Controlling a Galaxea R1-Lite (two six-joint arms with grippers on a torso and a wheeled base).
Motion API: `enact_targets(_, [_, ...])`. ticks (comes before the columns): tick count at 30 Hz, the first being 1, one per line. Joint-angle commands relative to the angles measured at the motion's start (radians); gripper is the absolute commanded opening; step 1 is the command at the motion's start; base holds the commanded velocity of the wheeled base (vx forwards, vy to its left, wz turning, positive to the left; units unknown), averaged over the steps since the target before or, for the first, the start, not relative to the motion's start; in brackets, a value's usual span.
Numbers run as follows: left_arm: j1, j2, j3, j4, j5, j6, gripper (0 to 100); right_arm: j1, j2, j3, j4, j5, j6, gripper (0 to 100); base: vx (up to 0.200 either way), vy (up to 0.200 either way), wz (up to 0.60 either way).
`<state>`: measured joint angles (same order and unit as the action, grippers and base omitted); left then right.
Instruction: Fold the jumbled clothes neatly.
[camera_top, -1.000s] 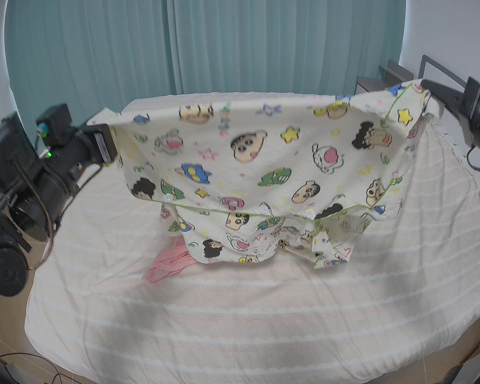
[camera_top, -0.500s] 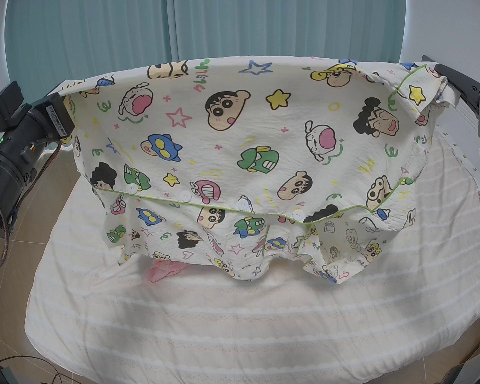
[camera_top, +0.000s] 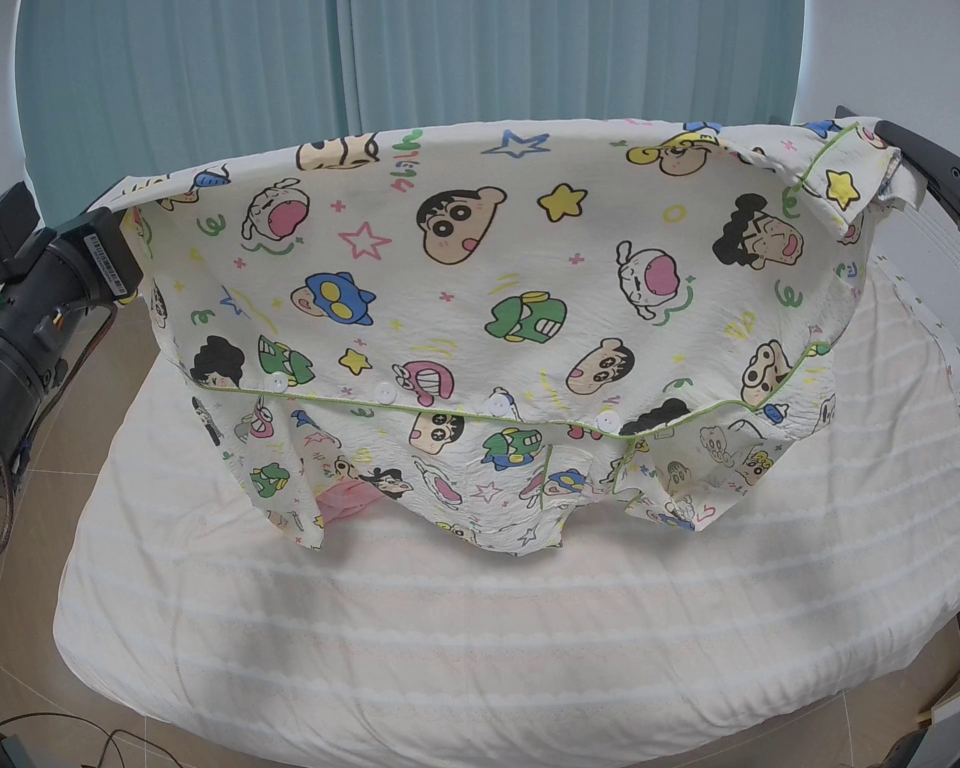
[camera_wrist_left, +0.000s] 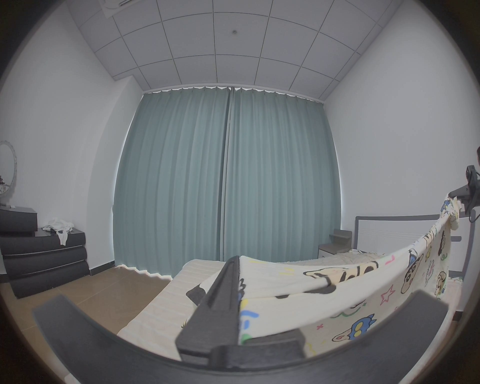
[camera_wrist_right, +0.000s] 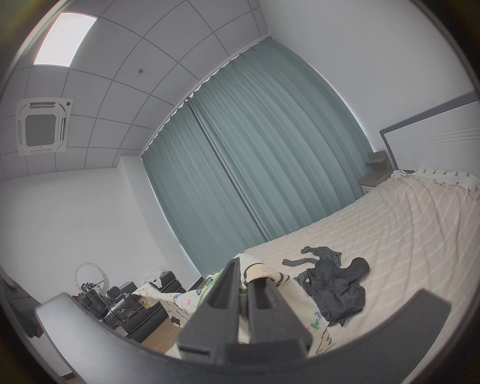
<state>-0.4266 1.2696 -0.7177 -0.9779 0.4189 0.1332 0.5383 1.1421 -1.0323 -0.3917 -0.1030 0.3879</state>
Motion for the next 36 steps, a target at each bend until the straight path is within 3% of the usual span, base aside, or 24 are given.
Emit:
enact_targets(1, [-0.001, 0.001, 0.001, 0.001, 0.0, -0.007, 0, 0.003, 0.001, 0.005, 0.001, 0.0, -0.001, 0, 0.0, 0.0, 0.0])
enact_targets(7, [-0.003, -0.001, 0.003, -0.001, 0.0, -0.007, 0, 0.003, -0.002, 0.009, 0.001, 0.0, 0.002, 0, 0.0, 0.0, 0.0])
enact_targets(36, [-0.006, 0.001, 0.009, 0.004, 0.0, -0.004, 0, 0.0, -0.004, 0.003, -0.001, 0.0, 0.003, 0, 0.0, -0.2, 0.0])
